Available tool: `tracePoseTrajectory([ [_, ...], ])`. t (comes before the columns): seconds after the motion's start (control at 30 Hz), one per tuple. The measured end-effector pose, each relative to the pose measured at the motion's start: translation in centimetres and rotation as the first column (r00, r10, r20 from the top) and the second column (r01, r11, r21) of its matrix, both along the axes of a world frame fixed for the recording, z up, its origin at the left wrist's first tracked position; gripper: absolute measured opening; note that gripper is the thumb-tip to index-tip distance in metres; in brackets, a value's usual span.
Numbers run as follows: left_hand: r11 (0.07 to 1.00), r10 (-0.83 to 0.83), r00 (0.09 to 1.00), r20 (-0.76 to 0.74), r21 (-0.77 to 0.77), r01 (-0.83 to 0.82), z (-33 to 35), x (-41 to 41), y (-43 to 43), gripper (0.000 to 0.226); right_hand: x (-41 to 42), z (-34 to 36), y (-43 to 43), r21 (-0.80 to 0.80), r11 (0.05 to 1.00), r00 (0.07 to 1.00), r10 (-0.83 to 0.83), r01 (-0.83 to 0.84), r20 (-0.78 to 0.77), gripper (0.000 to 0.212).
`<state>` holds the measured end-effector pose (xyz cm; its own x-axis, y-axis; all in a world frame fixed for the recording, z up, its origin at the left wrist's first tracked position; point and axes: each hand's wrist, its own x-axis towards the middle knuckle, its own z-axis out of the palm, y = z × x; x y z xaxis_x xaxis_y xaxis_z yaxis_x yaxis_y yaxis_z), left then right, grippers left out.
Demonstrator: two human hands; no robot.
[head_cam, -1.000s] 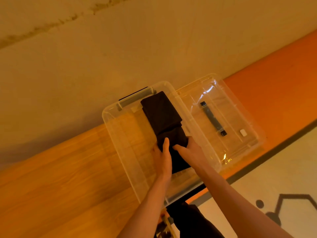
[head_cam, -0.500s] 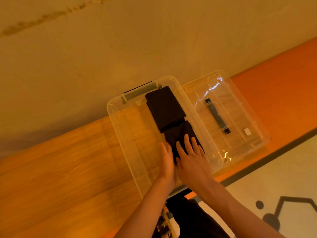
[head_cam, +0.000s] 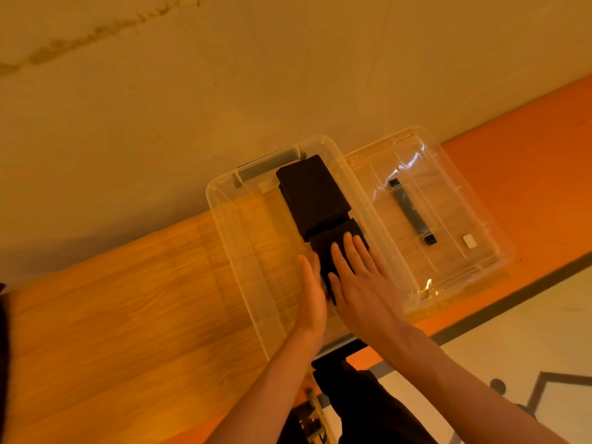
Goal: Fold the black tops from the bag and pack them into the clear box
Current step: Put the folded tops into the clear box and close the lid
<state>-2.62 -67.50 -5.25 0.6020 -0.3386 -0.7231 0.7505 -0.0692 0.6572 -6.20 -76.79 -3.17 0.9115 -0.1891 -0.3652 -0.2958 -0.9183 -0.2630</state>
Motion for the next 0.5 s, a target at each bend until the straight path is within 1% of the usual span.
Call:
tracePoseTrajectory([
  [0.03,1.0,0.002,1.0,-0.011,-0.013,-0.002,0.2,0.1,-0.1,0.094,0.8,-0.1,0.0,-0.014,1.0,1.0,0.021,-0.02,0.016,0.071],
  [0.07,0.999,0.011,1.0,-0.028,-0.033,-0.012,0.2,0.1,-0.1,0.091,1.6,-0.3,-0.1,-0.02,0.999,0.999,0.041,-0.041,0.01,0.066],
  [0.13,0.999,0.02,0.999,-0.044,-0.025,-0.021,0.3,0.2,-0.2,0.093,2.8,-1.3,-0.6,-0.009,0.999,0.996,0.052,-0.053,-0.072,0.065],
  [0.2,1.0,0.027,0.998,-0.053,-0.013,-0.028,0.3,0.1,-0.2,0.1,3.3,-2.6,-1.3,-0.01,0.998,0.993,0.063,-0.065,-0.099,0.075],
  [0.23,0.999,0.04,0.998,-0.056,-0.015,-0.041,0.3,0.0,-0.2,0.099,3.2,-3.0,-1.5,-0.015,0.997,0.992,0.073,-0.075,-0.1,0.08],
  [0.3,0.998,0.064,0.996,-0.065,-0.024,-0.065,-0.1,-0.2,-0.1,0.088,2.8,-2.9,-1.5,0.0,0.997,0.993,0.076,-0.077,-0.093,0.086],
  [0.33,0.996,0.075,0.995,-0.073,-0.033,-0.077,-0.2,-0.3,0.0,0.086,2.4,-2.4,-1.4,0.028,0.998,0.994,0.067,-0.065,-0.085,0.088],
  [0.37,0.996,0.078,0.994,-0.081,-0.036,-0.081,-0.2,-0.4,0.2,0.088,1.9,-1.7,-1.1,0.054,0.997,0.996,0.052,-0.048,-0.079,0.09],
  [0.43,0.996,0.079,0.989,-0.126,-0.036,-0.084,-0.1,-0.7,0.4,0.103,0.3,-0.2,-0.6,0.063,0.998,0.996,0.025,-0.02,-0.081,0.095],
  [0.5,0.994,0.074,0.985,-0.156,-0.064,-0.085,0.2,-1.0,0.4,0.113,-1.5,0.6,-0.4,0.056,0.998,0.987,0.03,-0.021,-0.158,0.104],
])
